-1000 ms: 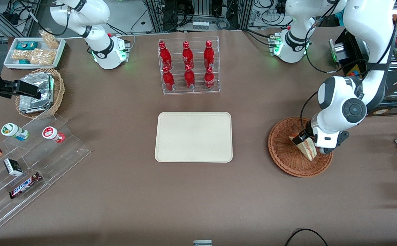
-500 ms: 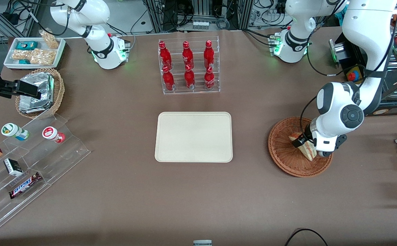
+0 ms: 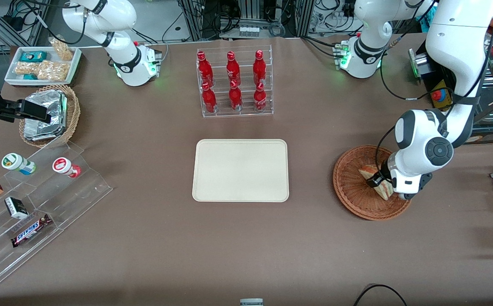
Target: Place sandwich from basket to tray
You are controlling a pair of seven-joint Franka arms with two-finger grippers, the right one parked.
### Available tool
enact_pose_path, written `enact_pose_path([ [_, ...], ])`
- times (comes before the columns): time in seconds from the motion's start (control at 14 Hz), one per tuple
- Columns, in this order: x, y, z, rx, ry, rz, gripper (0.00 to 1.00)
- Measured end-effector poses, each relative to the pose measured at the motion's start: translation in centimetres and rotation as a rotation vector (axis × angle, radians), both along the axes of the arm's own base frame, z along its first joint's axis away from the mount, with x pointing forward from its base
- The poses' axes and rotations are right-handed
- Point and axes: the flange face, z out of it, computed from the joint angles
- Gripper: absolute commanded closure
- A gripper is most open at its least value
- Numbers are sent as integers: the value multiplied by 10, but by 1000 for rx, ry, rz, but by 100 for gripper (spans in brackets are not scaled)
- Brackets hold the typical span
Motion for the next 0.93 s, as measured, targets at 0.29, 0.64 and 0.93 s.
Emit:
enact_pose_path([
  [0.29,2,-2,8,2,7,-7,86],
  [0.64,0,-62,64,-1,55,-118,85],
  [0.93,-31,-197,82,-14,43,-347,85],
])
